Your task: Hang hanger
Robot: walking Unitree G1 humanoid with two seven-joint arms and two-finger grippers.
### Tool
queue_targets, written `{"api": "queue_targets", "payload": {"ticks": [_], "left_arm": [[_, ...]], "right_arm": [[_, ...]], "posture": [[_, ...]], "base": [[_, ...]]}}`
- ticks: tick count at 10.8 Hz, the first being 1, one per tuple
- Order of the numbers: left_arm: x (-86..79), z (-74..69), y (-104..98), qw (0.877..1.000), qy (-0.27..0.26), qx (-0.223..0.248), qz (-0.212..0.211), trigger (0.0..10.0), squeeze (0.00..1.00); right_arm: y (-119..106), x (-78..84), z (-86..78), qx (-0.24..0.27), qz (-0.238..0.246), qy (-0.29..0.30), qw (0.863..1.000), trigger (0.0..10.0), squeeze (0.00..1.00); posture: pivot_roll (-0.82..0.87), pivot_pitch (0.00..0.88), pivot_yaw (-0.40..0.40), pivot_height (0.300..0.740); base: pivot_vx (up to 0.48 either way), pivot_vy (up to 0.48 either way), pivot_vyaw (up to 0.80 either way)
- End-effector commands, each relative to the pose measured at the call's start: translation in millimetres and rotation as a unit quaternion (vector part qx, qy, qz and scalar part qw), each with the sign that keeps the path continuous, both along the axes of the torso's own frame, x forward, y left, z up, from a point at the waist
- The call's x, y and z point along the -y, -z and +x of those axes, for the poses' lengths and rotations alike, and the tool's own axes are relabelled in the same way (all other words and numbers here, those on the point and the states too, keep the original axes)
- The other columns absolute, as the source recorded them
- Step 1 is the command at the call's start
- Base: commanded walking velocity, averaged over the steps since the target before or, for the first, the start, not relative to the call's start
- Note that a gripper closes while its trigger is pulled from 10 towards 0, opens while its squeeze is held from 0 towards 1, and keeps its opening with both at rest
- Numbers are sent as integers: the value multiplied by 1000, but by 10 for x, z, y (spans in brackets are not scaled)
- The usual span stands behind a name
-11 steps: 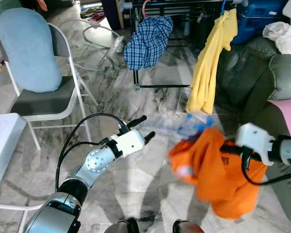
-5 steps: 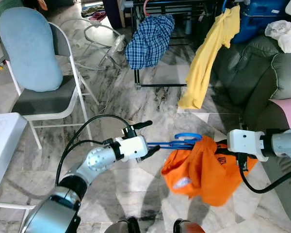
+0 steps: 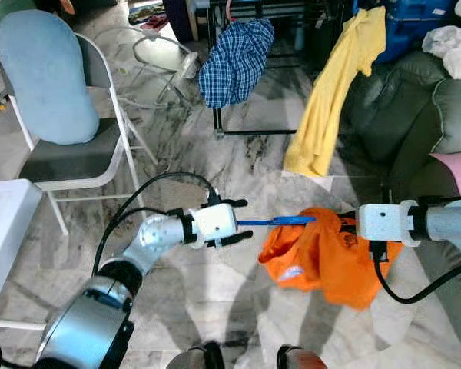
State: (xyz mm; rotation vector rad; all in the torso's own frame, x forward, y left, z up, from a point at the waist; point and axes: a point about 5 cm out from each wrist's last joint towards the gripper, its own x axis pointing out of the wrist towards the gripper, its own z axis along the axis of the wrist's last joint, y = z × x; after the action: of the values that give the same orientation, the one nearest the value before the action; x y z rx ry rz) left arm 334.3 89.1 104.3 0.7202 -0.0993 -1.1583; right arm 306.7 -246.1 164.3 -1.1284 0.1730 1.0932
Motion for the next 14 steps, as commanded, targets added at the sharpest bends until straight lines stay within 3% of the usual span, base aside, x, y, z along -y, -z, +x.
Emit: {"api": "queue_targets", "payload": {"ticks": [1,5,14], "left_arm": [[-1,19,-1,1000,-4,-9,5,0,0],[92,49,-8,1000,-7,5,29,0,0],[18,108,-2,998,-39,1,46,0,0]], "right_arm": [[-62,-39,33,20,1,-11,1000,10000,0],[-54,-18,37,32,0,-8,999,10000,0],[-72,-23,113,50,-1,-2,999,10000,0]], "posture": [[-198,186,127,740],[-199,188,134,740],[-191,181,130,740]], "base": [[0,0,0],[0,0,0],[0,0,0]]}}
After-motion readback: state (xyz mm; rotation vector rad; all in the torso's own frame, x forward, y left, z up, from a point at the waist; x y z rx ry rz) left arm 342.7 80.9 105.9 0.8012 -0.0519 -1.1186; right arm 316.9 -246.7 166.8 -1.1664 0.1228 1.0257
